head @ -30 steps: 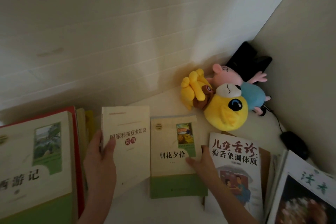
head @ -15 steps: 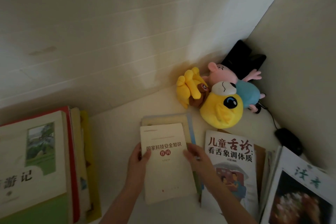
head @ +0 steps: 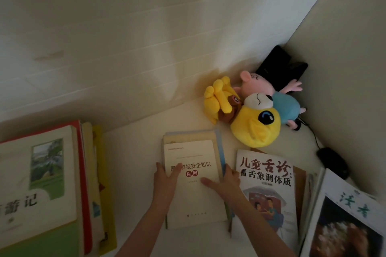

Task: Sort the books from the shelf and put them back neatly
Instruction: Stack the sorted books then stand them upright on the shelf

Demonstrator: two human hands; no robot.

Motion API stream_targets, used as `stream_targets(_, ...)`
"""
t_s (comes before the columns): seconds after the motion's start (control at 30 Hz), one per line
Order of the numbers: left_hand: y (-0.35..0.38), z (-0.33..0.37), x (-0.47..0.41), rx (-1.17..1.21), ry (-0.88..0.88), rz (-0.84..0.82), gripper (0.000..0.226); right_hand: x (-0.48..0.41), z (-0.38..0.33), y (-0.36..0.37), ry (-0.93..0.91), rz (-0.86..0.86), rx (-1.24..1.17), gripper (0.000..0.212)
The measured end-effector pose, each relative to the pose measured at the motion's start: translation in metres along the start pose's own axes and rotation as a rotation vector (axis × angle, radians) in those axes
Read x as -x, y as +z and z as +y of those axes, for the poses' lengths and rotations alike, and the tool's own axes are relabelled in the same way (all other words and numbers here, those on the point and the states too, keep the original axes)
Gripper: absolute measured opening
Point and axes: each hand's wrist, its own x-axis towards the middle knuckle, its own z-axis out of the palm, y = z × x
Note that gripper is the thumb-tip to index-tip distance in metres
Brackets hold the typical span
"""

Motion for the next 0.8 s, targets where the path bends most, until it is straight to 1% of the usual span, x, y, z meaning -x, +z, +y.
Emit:
stream_targets(0.07,-0.003,0.005,-0.008,0.053,-0.054,0.007,0.092,-0.001,-0.003,0.0,0.01,0.007,0.03,0.105)
stream_targets(0.1,-0.006,0.006,-0.011,0.057,-0.071,-0.012,0.1,-0.001,-0.002,0.0,0.014,0.011,0.026,0.105)
stream_targets(0.17,-0.007,-0.001,-0.025,0.03,-0.059,-0.033,0.119,-0.002,0.001,0.0,0.006,0.018,-0.009,0.105)
stream_targets(0.23,-0.003,-0.013,-0.037,-0.011,-0.052,-0.008,0.124,-0.004,0.007,0.001,-0.002,0.029,-0.068,0.104)
stream_targets(0.33,0.0,-0.011,-0.034,-0.053,-0.032,0.027,0.118,-0.003,0.012,0.001,-0.034,0.039,-0.129,0.103)
stream_targets(0.4,0.004,-0.004,-0.024,-0.019,-0.011,0.056,0.112,-0.004,0.014,0.001,-0.049,0.018,-0.142,0.1)
stream_targets(0.5,0.007,0.003,-0.008,0.102,0.045,0.063,0.076,-0.007,0.014,-0.004,-0.048,-0.02,-0.173,0.102)
stream_targets(0.57,0.005,0.002,-0.003,0.175,0.059,0.019,0.064,-0.011,0.013,-0.013,-0.014,-0.099,-0.236,0.108)
stream_targets(0.63,-0.003,0.004,0.003,0.232,0.091,-0.011,0.06,-0.014,0.009,-0.027,-0.013,-0.194,-0.395,0.109)
stream_targets(0.67,-0.008,0.006,0.006,0.25,0.115,-0.021,0.057,-0.016,0.006,-0.034,-0.026,-0.24,-0.476,0.118)
stream_targets(0.7,-0.013,0.01,0.011,0.261,0.14,-0.039,0.055,-0.019,0.003,-0.041,-0.043,-0.282,-0.531,0.131)
stream_targets(0.73,-0.017,0.014,0.015,0.26,0.166,-0.053,0.053,-0.019,-0.003,-0.047,-0.062,-0.333,-0.561,0.136)
stream_targets(0.77,-0.021,0.018,0.018,0.243,0.204,-0.07,0.053,-0.018,-0.01,-0.052,-0.113,-0.392,-0.574,0.131)
stream_targets(0.8,-0.026,0.023,0.021,0.221,0.241,-0.087,0.054,-0.015,-0.017,-0.056,-0.177,-0.43,-0.569,0.118)
